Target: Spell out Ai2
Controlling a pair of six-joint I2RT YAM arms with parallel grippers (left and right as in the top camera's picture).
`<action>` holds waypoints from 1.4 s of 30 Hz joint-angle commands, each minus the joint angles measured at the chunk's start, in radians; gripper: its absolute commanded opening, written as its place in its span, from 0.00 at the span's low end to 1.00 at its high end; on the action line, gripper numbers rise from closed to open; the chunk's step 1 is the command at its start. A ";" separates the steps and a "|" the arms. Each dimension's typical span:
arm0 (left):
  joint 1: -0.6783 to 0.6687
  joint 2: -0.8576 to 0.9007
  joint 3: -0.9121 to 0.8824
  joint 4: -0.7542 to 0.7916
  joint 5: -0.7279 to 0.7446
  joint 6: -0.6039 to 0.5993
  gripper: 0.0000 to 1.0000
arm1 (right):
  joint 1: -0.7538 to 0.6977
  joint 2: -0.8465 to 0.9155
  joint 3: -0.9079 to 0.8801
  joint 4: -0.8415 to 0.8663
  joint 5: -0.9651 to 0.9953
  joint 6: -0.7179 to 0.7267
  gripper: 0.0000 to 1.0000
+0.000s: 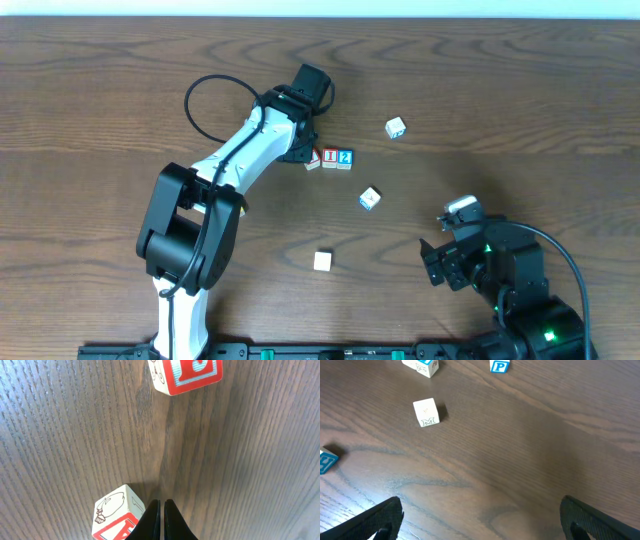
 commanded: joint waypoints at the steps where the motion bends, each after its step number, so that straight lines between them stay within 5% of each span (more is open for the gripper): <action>1: -0.004 0.043 0.016 -0.007 -0.017 0.026 0.06 | -0.009 -0.002 -0.001 0.001 0.006 0.007 0.99; 42: -0.004 0.050 0.016 -0.064 0.056 0.025 0.06 | -0.009 -0.002 -0.001 0.001 0.006 0.006 0.99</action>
